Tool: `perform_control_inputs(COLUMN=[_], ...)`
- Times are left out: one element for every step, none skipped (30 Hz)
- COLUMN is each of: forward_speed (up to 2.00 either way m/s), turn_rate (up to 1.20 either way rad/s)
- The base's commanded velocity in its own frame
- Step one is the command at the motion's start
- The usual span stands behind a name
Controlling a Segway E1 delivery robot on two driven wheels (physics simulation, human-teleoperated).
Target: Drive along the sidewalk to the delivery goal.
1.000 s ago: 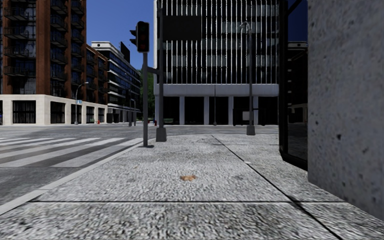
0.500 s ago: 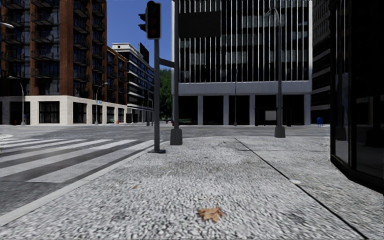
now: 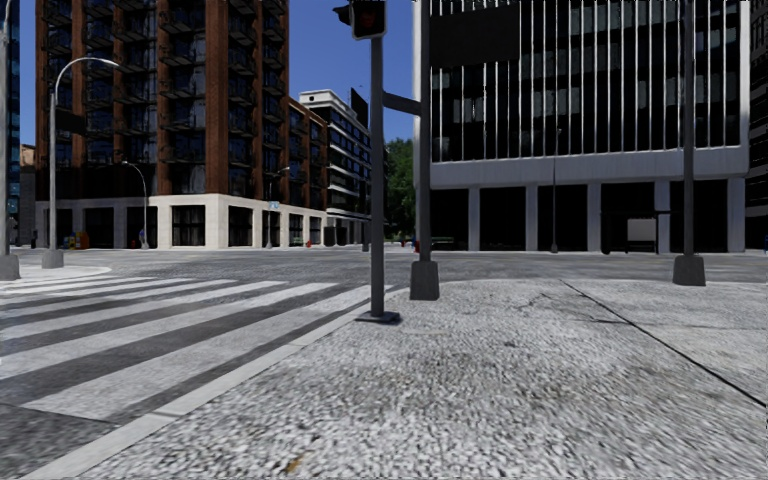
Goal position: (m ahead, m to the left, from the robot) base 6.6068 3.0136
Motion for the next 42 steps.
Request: perform_control_inputs(forward_speed=[2.0,2.0,2.0,2.0,2.0,2.0,2.0,2.0,2.0,2.0,2.0,2.0,1.91,1.77,1.6,1.6,1.52,1.48,1.48,1.46,1.45,1.45,1.45,1.45,1.45,1.45,1.45,1.45,1.45,1.45,1.45,1.45,1.45,1.45,1.45,1.45,1.45,1.45,1.45,1.45,1.45,1.45], turn_rate=[0.53,0.55,0.55,0.56,0.57,0.57,0.57,0.57,0.57,0.57,0.57,0.57,0.57,0.57,0.57,0.57,0.57,0.57,0.57,0.57,0.57,0.57,0.57,0.57,0.57,0.57,0.57,0.57,0.57,0.57,0.57,0.55,0.55,0.53,0.52,0.51,0.51,0.45,0.0,0.0,0.0,0.0])
